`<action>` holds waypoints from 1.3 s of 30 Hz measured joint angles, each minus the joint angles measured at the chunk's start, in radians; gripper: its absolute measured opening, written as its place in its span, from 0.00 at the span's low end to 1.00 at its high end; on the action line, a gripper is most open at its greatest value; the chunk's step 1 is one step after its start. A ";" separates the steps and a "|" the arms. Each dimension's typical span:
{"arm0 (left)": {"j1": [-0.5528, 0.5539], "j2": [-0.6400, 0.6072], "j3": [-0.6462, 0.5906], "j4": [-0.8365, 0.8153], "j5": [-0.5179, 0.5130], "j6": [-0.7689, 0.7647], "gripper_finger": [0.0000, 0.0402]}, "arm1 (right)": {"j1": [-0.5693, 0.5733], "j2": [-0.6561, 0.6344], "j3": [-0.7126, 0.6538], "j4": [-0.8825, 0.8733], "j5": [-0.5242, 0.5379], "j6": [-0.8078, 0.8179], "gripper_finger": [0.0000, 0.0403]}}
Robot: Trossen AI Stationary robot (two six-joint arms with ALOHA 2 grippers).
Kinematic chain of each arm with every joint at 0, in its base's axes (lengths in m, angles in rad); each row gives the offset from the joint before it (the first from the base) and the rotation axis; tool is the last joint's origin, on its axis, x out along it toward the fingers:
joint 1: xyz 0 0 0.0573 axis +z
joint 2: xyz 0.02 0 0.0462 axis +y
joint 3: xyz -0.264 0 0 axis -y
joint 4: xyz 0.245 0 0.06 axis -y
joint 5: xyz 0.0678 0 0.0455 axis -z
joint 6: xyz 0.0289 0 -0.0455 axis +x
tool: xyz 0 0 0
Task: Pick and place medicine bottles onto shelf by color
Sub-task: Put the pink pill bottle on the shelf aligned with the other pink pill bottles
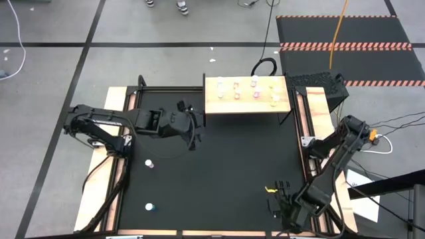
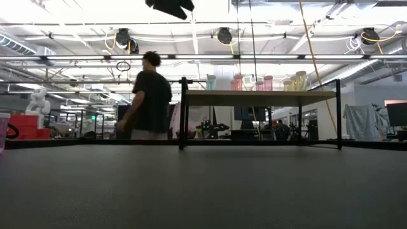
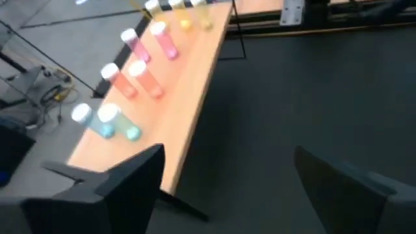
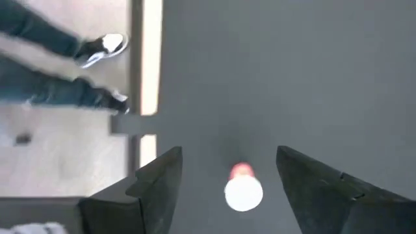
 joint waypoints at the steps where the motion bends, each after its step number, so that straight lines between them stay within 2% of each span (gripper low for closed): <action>1: -0.011 0.000 0.000 -0.025 0.000 -0.022 0.86 | -0.006 0.000 0.000 -0.007 0.018 0.009 0.61; 6: -0.070 0.000 0.000 -0.143 -0.001 -0.143 0.86 | -0.072 -0.009 0.000 -0.003 0.062 -0.061 0.62; 9: -0.099 0.000 0.000 -0.228 0.000 -0.282 0.86 | -0.122 -0.008 0.000 0.014 0.077 -0.137 0.62; 12: -0.120 -0.005 0.000 -0.368 0.002 -0.536 0.86 | -0.181 -0.009 0.000 0.055 0.086 -0.226 0.60; 15: -0.137 -0.013 0.000 -0.590 0.026 -0.809 0.86 | -0.248 -0.008 0.000 0.109 0.169 -0.315 0.60; 19: -0.196 -0.028 0.000 -0.835 0.066 -1.018 0.86 | -0.357 -0.008 0.000 0.172 0.228 -0.464 0.60; 22: -0.267 -0.051 0.000 -0.929 0.089 -1.100 0.86 | -0.441 -0.008 -0.001 0.285 0.225 -0.531 0.60; 25: -0.337 -0.076 0.000 -0.973 0.093 -1.141 0.86 | -0.518 -0.008 -0.001 0.500 0.225 -0.607 0.60; 29: -0.448 -0.103 0.000 -0.979 0.094 -1.184 0.86 | -0.608 0.029 -0.001 0.941 0.224 -0.722 0.60; 31: -0.520 -0.115 -0.025 -0.975 0.052 -1.175 0.85 | -0.645 0.077 0.001 1.177 0.185 -0.755 0.60; 33: -0.580 -0.134 -0.072 -0.975 0.041 -1.167 0.84 | -0.674 0.142 0.018 1.334 0.137 -0.771 0.60; 35: -0.623 -0.171 -0.134 -0.975 0.066 -1.208 0.80 | -0.696 0.222 0.082 1.360 0.094 -0.773 0.60; 39: -0.697 -0.254 -0.252 -0.948 0.172 -1.329 0.70 | -0.709 0.382 0.280 1.251 0.041 -0.789 0.60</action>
